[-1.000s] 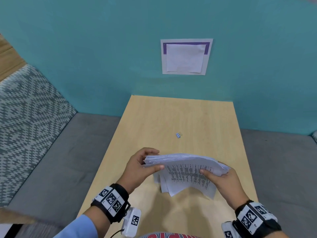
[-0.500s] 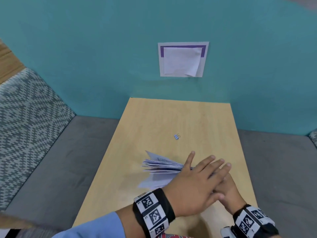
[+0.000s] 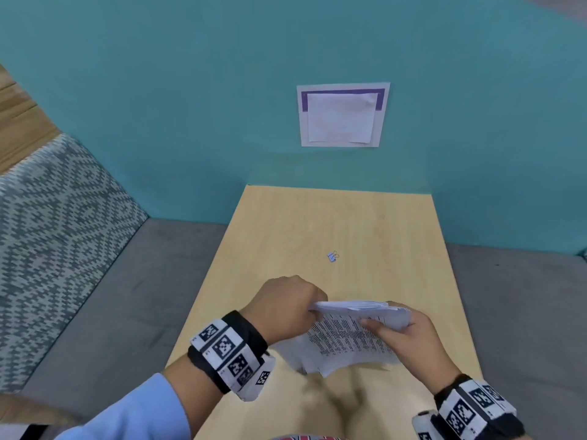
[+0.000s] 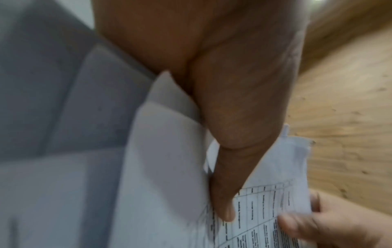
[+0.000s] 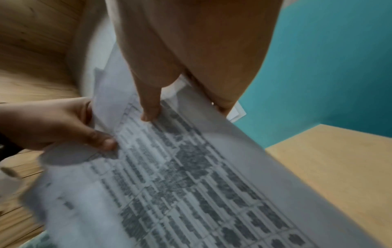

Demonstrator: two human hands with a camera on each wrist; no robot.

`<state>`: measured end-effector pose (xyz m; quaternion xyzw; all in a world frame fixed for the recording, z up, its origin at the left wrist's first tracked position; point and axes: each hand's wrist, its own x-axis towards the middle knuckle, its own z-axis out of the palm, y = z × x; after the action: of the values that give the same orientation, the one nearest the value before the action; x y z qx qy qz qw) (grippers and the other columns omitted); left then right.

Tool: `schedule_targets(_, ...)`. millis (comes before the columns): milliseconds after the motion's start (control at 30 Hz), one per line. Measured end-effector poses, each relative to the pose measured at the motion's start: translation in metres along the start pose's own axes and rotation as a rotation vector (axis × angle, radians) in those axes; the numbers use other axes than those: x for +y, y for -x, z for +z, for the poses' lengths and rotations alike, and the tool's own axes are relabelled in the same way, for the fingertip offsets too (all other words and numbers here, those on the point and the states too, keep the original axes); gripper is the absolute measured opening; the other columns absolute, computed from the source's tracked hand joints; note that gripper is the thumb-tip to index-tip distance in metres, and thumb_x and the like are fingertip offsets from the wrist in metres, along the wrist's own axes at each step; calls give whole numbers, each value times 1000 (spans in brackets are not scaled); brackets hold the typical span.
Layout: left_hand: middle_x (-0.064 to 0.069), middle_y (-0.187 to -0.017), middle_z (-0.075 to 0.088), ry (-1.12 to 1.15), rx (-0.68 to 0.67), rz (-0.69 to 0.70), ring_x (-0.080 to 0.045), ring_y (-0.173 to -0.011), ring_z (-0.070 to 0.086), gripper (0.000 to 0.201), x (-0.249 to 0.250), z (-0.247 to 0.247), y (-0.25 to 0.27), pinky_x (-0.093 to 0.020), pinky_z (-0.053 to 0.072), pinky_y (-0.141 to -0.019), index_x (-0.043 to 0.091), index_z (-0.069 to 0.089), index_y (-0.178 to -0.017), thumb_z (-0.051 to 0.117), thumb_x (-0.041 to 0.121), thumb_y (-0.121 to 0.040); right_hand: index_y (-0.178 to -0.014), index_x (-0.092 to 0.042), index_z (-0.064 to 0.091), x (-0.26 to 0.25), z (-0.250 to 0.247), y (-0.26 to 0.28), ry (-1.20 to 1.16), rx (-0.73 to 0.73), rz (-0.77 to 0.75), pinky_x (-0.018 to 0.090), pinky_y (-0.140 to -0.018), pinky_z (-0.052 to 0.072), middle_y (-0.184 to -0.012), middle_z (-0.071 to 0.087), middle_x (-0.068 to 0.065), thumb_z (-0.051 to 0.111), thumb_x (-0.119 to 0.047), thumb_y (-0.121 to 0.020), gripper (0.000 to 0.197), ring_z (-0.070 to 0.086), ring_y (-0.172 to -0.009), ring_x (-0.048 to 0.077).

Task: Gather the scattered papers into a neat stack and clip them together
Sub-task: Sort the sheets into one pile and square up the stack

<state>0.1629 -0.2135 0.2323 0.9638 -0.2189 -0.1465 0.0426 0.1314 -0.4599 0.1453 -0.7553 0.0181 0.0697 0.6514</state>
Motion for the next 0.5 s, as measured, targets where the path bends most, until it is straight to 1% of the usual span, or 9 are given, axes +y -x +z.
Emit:
schedule_targets(67, 0, -93, 79, 142, 28, -34, -24, -90, 71, 9, -14, -5, 6, -31, 44, -66, 27, 77, -97, 70, 27, -93, -98, -30, 79, 7, -13, -5, 119, 11, 20, 43, -90, 57, -100, 81, -3, 90, -18, -79, 25, 75, -97, 21)
schedule_targets(100, 0, -88, 79, 245, 54, -62, -20, -84, 71, 5, -24, -7, 10, -33, 49, -68, 28, 78, -93, 74, 31, -93, -108, -33, 75, 13, -23, -5, 197, 25, 61, 39, -95, 55, -109, 79, -8, 92, -25, -76, 38, 72, -105, 15)
schedule_targets(167, 1, -81, 78, 484, 110, -129, -9, -72, 67, 16, -46, -7, 19, -36, 54, -72, 24, 75, -84, 81, 38, -90, -129, -27, 62, 25, -44, -4, 244, 103, 215, 36, -101, 49, -128, 68, -5, 95, -32, -71, 67, 63, -118, 14)
schedule_targets(200, 0, -84, 81, 611, 142, -166, -6, -72, 67, 23, -56, -7, 23, -37, 57, -76, 19, 77, -86, 83, 41, -88, -131, -22, 59, 28, -51, -1, 193, 118, 297, 36, -100, 48, -131, 66, -1, 94, -31, -73, 69, 61, -118, 16)
schedule_targets(267, 0, -97, 87, 876, 193, -219, -7, -84, 77, 21, -68, -6, 31, -38, 62, -84, 16, 82, -97, 86, 35, -89, -124, -12, 63, 34, -59, 2, -40, 45, 393, 35, -93, 51, -131, 71, 7, 90, -28, -75, 59, 66, -113, 20)
schedule_targets(300, 2, -102, 87, 998, 194, -234, -10, -92, 81, 18, -71, -4, 35, -37, 62, -87, 15, 83, -103, 85, 29, -91, -125, -9, 64, 34, -61, 3, -191, -22, 408, 38, -91, 54, -131, 73, 9, 89, -30, -75, 60, 69, -114, 24)
schedule_targets(367, 2, -109, 86, 1179, 204, -238, -16, -102, 82, 19, -74, 3, 39, -33, 64, -91, 13, 82, -112, 82, 19, -93, -132, -5, 64, 22, -56, 3, -418, -91, 351, 44, -93, 61, -133, 72, 14, 80, -22, -82, 55, 71, -119, 32)
schedule_targets(433, 0, -113, 85, 1254, 258, -216, -17, -104, 82, 20, -72, 11, 41, -32, 64, -92, 14, 82, -113, 80, 14, -93, -126, -2, 70, 3, -53, 0, -456, -60, 248, 37, -90, 63, -129, 73, 17, 69, -6, -87, 40, 73, -115, 31)
schedule_targets(500, -4, -114, 85, 1321, 330, -236, -17, -103, 80, 20, -73, 22, 39, -34, 63, -94, 17, 84, -107, 83, 10, -88, -111, -6, 79, -12, -56, -4, -320, 32, 129, 32, -84, 64, -115, 79, 15, 72, -5, -84, 27, 78, -104, 27)
